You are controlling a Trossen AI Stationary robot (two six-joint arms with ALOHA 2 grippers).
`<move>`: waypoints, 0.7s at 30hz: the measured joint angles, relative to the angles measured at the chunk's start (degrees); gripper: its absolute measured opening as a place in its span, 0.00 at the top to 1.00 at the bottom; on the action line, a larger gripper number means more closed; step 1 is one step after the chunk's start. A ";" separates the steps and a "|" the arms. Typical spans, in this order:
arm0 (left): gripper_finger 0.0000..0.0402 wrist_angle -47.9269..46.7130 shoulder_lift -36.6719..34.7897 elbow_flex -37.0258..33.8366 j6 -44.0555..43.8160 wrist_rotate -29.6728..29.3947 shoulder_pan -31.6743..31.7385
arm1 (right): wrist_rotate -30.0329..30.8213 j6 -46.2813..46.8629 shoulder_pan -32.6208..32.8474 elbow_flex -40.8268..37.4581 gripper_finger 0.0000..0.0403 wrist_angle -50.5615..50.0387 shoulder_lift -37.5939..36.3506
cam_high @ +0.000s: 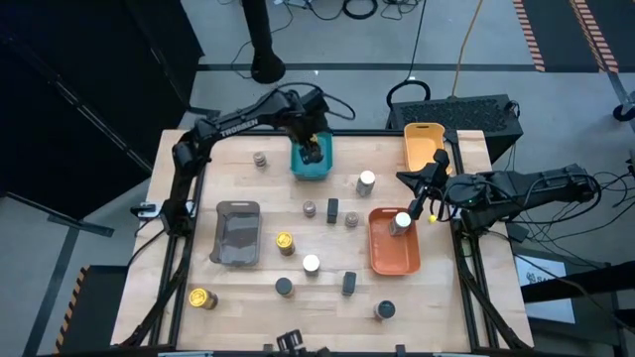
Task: Sort spices by type
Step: Put the top yellow seasoning bottle into the blue bin
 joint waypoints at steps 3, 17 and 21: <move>0.43 -2.64 0.00 -0.04 0.73 -0.20 -1.01 | 0.00 0.00 0.00 0.00 1.00 -0.02 0.00; 0.43 -4.10 0.00 -3.10 1.88 -3.42 0.71 | 0.00 0.55 0.00 0.00 1.00 -1.30 0.00; 0.43 -3.29 0.00 -3.10 2.03 -3.44 1.17 | 0.00 0.48 0.00 0.00 1.00 -1.31 0.00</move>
